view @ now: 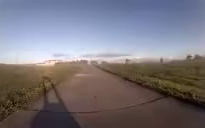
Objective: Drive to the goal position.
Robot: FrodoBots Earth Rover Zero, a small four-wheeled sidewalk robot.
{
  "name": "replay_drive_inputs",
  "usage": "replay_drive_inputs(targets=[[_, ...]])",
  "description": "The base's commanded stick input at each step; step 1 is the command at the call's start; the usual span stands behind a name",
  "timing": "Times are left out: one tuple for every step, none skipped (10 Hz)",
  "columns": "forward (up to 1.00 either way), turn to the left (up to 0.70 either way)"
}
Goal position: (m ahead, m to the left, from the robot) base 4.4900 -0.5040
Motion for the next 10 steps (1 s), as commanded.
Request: replay_drive_inputs(targets=[[0.7, 0.0], [0.7, 0.0], [0.7, 0.0], [0.7, 0.0], [0.7, 0.0], [0.7, 0.0], [0.7, 0.0], [0.7, 0.0], [0.7, 0.0], [0.7, 0.0]])
